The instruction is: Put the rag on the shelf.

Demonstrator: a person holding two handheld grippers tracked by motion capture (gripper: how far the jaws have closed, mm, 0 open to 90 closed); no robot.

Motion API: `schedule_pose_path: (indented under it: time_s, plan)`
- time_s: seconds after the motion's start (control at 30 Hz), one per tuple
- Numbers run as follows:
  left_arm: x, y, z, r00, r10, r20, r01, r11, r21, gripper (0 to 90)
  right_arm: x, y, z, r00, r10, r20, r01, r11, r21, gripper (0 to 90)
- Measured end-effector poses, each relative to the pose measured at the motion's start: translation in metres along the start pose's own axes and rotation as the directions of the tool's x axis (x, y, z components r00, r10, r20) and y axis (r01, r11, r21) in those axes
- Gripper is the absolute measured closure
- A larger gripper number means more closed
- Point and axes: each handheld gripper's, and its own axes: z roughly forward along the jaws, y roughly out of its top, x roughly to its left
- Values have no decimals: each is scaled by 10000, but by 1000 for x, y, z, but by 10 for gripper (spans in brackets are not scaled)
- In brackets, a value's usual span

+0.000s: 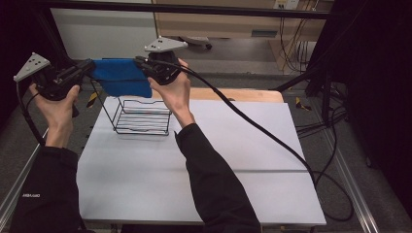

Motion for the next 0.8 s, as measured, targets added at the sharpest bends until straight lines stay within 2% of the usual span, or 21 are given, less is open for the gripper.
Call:
schedule_pose_path:
  time_s: [0.27, 0.8]
  plan:
    - [-1, -4, -5, 9999, -141, 8, 141, 9993, 361, 841, 7, -3, -1, 9997, 26, -228, -16, 9990, 448, 852]
    - [-4, -13, -12, 10000, -13, 36, 8, 9924, 1233, 815, 16, -8, -3, 9985, -14, -551, 90, 9903, 1389, 851]
